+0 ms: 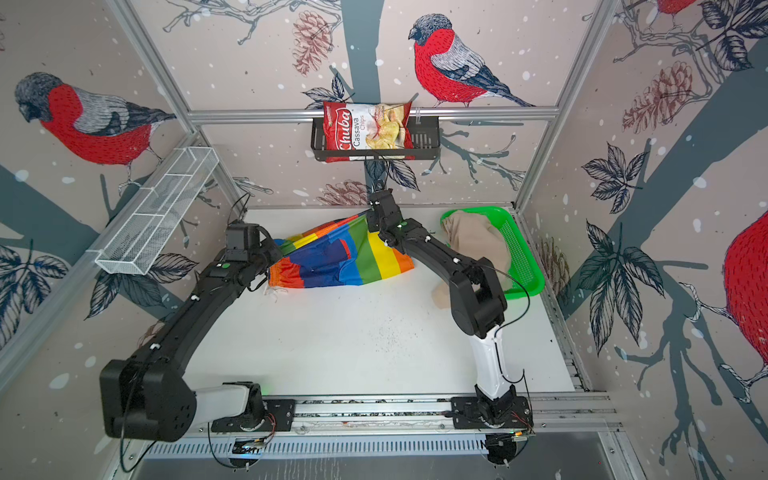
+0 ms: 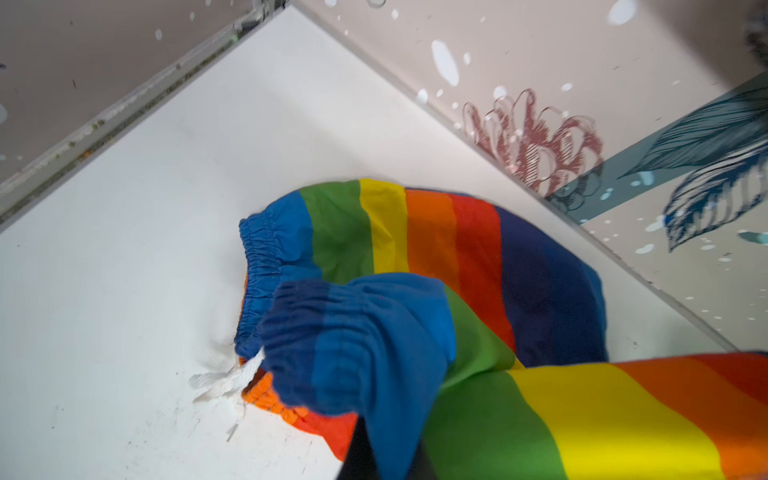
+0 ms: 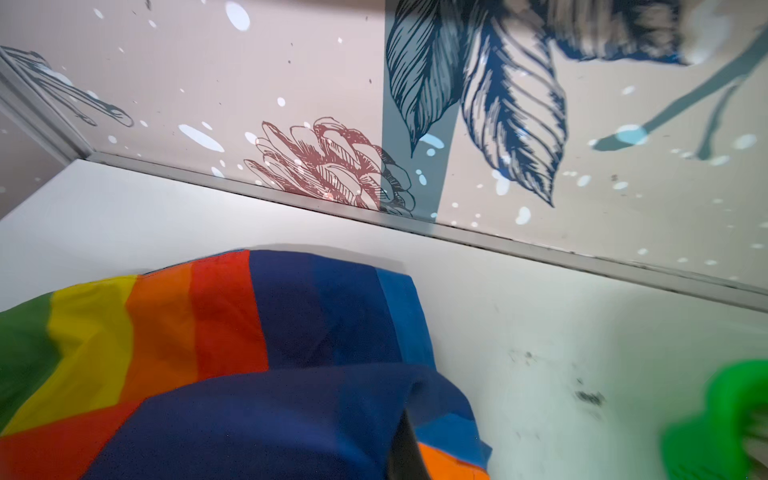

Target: Fold and stack the shorts

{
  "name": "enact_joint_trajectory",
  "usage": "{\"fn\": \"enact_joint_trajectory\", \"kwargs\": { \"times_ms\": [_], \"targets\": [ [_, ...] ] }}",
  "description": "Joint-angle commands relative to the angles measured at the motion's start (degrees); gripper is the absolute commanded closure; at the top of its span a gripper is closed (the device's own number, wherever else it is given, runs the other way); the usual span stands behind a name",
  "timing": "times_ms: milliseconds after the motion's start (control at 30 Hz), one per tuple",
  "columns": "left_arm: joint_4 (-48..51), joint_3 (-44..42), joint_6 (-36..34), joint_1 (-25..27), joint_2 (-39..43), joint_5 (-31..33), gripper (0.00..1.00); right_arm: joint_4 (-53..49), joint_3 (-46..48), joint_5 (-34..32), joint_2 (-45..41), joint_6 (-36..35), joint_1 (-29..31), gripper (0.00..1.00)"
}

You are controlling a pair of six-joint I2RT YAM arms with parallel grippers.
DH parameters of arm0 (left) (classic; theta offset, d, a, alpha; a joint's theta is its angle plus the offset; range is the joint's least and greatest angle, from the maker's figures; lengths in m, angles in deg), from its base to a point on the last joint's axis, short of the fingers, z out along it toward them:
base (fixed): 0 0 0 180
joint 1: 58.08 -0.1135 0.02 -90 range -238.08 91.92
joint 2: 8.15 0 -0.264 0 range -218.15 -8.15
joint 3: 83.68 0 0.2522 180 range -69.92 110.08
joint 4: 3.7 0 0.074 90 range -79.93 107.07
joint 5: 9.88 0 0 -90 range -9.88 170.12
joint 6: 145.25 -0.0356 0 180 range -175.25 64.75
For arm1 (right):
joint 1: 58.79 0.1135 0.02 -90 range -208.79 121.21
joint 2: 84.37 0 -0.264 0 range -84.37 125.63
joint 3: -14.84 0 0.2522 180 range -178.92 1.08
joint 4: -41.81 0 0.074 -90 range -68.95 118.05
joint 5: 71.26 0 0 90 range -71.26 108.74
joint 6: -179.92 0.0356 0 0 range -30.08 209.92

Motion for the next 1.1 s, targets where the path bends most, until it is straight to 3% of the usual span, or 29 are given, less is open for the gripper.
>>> {"fn": "enact_joint_trajectory", "kwargs": {
  "times_ms": [0, 167, 433, 667, 800, 900, 1067],
  "targets": [
    [5.2, 0.1, -1.1, -0.9, -3.0, 9.5, 1.00, 0.6, -5.2, -5.9, 5.9, 1.8, -2.0, 1.00],
    [6.4, 1.4, -0.7, -0.8, -9.9, 4.9, 1.00, -1.3, -5.6, -2.9, 11.5, 4.8, -2.7, 1.00],
    [4.1, -3.8, 0.7, 1.5, -14.6, 3.7, 1.00, 3.3, 15.2, 0.4, 3.6, 13.3, -4.7, 1.00],
    [2.2, -10.0, 3.9, 10.1, -12.9, 1.0, 1.00, 6.0, 41.4, -0.8, -14.1, 21.3, -4.7, 1.00],
    [2.9, -13.5, 5.7, 13.5, -9.1, -1.4, 1.00, 3.1, 51.6, -2.9, -26.3, 24.9, -4.7, 1.00],
    [4.7, -12.9, 5.4, 13.6, -3.6, -2.1, 1.00, -0.2, 53.7, -4.7, -35.2, 25.5, -4.6, 1.00],
    [9.8, -3.2, 2.8, 13.5, 3.4, -0.2, 1.00, -7.7, 48.3, -9.8, -47.6, 24.3, -3.1, 1.00]
  ]
}}
